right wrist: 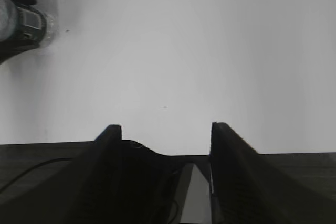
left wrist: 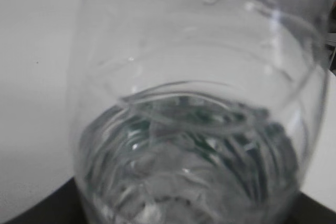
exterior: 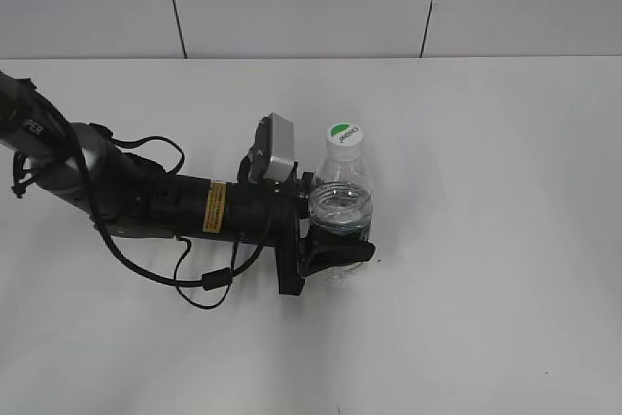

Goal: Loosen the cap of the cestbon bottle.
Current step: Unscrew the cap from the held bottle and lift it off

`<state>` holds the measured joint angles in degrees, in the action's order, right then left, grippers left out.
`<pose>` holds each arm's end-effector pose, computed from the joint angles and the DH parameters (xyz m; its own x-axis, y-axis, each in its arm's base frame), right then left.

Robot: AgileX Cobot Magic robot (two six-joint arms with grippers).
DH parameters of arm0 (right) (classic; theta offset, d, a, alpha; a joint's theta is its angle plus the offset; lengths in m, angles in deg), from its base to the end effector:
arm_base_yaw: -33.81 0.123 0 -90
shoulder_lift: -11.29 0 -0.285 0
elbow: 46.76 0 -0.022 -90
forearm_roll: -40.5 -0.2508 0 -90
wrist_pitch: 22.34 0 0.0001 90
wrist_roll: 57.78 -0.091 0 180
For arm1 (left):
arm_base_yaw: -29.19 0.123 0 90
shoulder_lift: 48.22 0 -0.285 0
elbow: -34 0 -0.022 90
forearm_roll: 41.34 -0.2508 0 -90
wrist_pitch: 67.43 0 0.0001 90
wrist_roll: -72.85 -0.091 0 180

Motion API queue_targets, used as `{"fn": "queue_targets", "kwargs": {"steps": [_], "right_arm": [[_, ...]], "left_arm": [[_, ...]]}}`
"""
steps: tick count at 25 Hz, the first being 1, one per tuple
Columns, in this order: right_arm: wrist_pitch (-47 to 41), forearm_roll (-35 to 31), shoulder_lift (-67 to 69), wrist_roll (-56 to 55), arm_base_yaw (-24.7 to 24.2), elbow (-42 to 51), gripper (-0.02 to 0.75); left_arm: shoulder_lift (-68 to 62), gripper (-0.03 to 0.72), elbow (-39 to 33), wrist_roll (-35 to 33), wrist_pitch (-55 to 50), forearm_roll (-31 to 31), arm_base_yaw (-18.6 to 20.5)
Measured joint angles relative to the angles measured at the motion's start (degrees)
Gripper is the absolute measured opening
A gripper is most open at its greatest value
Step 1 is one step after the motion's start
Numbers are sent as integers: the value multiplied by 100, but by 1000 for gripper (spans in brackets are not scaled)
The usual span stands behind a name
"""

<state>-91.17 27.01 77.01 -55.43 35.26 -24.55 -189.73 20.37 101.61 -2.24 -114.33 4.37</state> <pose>0.1678 0.0241 0.3325 -0.9189 0.0211 -0.3939 -0.0708 0.9736 0.2172 0.3176 -0.2339 0.0575 -0.0753 0.2673 -0.9607 0.9971 0.0341 -0.0687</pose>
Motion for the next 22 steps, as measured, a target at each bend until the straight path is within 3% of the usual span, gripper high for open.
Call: {"fn": "queue_targets", "kwargs": {"steps": [5,14,22], "right_arm": [[-52,-319,1131,-157,5,-779,410],[-82,-303,2413,-741,96,-1955,410],[-82,-29,3538,-1252,1241,-2975,410]], "left_arm": [[0,405,0,-6,5,0,0],[-11,405,0,-11,19,0,0],[-11,405,0,-11,-4,5,-6]]}}
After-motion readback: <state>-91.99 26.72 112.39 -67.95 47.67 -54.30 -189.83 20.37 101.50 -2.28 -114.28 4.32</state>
